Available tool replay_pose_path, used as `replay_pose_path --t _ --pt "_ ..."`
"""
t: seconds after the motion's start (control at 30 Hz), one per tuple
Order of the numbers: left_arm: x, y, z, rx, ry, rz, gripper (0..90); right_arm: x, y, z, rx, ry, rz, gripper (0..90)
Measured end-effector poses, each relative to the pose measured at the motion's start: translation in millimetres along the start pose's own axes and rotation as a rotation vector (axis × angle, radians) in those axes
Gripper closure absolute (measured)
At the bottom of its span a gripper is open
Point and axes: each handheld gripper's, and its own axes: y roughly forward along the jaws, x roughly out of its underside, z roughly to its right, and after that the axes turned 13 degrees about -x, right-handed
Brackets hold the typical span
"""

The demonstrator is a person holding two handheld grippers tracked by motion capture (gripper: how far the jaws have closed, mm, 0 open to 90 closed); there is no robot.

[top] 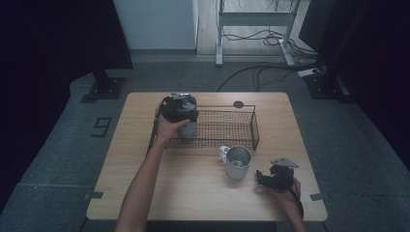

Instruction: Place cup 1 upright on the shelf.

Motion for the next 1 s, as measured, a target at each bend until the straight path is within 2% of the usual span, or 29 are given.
replay_pose_path --t 0.2,0.6,1.0 --pt "3.7 3.8 0.5 -0.004 -0.007 -0.009 3.9 0.0 0.0 0.0 0.0 0.0 0.0 13.0" --pt "6.5 10.3 7.5 -0.007 0.026 -0.031 3.9 0.0 0.0 0.0 0.0 0.0 0.0 13.0" --pt "13.8 13.6 6.8 0.004 0.001 -0.04 3.8 0.0 0.0 0.0 0.0 0.0 0.0 13.0"
